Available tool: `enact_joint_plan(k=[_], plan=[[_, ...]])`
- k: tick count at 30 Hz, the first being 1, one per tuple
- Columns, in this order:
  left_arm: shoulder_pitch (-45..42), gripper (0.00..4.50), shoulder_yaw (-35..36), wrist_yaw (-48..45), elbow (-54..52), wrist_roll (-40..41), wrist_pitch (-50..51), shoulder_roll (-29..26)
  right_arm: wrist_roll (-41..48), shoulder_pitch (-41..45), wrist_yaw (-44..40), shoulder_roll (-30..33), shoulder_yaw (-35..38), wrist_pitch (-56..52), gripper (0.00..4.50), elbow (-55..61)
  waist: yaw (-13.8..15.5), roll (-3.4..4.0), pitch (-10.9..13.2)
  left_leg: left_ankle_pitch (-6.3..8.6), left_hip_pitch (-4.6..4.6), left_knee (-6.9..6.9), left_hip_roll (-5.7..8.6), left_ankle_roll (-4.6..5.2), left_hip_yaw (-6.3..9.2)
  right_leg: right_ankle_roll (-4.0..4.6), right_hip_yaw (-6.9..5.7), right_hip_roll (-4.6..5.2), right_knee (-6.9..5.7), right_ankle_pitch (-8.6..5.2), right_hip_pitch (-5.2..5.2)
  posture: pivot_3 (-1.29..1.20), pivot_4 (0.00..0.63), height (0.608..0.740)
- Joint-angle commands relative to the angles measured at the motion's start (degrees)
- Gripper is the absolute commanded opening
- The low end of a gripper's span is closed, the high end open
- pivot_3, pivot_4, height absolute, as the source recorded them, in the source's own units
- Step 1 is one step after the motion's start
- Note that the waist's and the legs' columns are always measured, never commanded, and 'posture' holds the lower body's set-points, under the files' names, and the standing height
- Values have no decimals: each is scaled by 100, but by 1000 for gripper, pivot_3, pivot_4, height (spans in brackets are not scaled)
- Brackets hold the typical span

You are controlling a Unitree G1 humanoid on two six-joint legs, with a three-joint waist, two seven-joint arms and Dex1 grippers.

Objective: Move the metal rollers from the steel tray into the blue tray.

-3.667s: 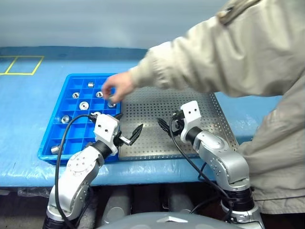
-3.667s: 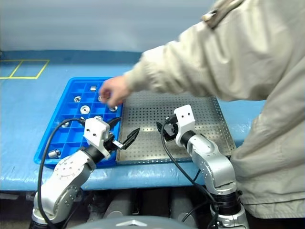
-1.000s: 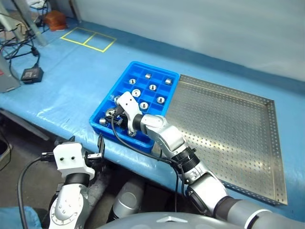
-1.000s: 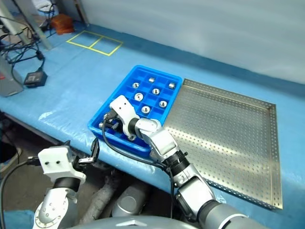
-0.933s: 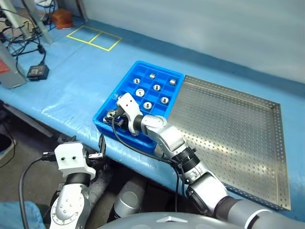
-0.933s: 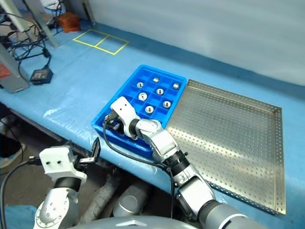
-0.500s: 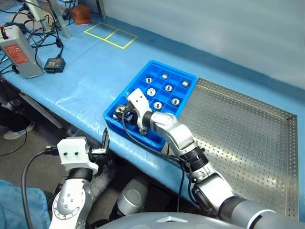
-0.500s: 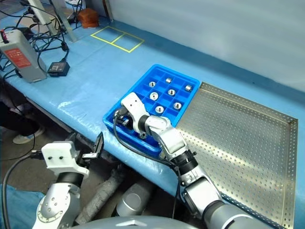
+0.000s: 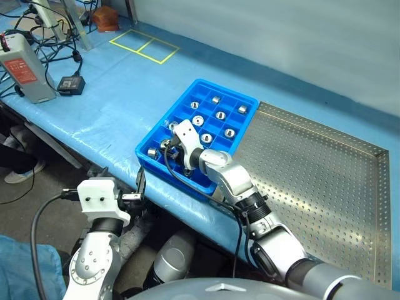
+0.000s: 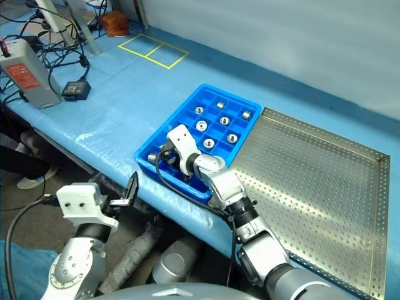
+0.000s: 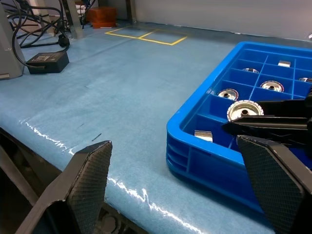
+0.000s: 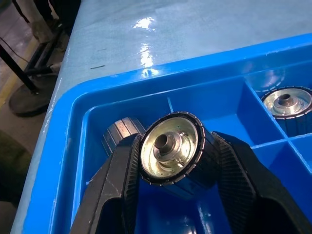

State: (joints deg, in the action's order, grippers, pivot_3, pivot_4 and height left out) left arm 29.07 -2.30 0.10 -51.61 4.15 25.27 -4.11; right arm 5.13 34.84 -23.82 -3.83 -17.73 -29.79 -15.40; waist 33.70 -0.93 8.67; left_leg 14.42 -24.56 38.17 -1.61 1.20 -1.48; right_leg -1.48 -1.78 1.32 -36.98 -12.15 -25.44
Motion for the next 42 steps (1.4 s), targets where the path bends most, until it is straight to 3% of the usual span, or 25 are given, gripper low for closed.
enact_joint_plan(k=[1, 12, 20, 29, 36, 42], plan=[[21, 4500, 5, 24, -79, -22, -21, 24, -1, 157, 7, -4, 172, 210, 1859, 1, 7, 0, 0, -1, 0, 0, 0, -1, 5, 1, -5, 0, 0, -1, -2, 595, 150, 740], [-48, 4500, -35, -39, -26, 6, -6, 8, 9, 106, -15, 210, 362, 0, 1859, 101, -1, 1, -1, -3, -4, 2, 0, -5, 11, 4, -11, -1, -4, -1, 5, 567, 150, 740], [-158, 4500, -5, -123, 3, 52, 76, -62, 201, -82, -202, 232, 340, -326, 4462, 877, -26, 2, -2, -4, -3, 3, 0, -6, 12, 5, -11, -2, -6, -1, 5, 527, 150, 740], [-969, 4500, 195, -581, 304, 266, 417, -528, 430, -752, -409, 970, 429, -922, 4462, 2793, -188, 10, -22, -4, -1, 14, 1, -7, 20, 7, -17, -1, -6, -2, 6, 368, 150, 740], [-2236, 4500, 373, -1173, 1061, 485, 625, -1143, 392, -1504, 152, 1428, 968, -1356, 4462, 3735, -863, 46, -53, -5, 1, 45, 2, -7, 28, 7, -22, -4, -18, 0, 51, 208, 150, 740], [-3017, 4500, 175, -1550, 1699, 499, 555, -1356, 357, -2067, 610, 1550, 1297, -1583, 4462, 4312, -1868, 53, -56, -2, 11, 75, 5, 0, 51, 7, -27, -4, -16, 7, 86, 120, 150, 740]])
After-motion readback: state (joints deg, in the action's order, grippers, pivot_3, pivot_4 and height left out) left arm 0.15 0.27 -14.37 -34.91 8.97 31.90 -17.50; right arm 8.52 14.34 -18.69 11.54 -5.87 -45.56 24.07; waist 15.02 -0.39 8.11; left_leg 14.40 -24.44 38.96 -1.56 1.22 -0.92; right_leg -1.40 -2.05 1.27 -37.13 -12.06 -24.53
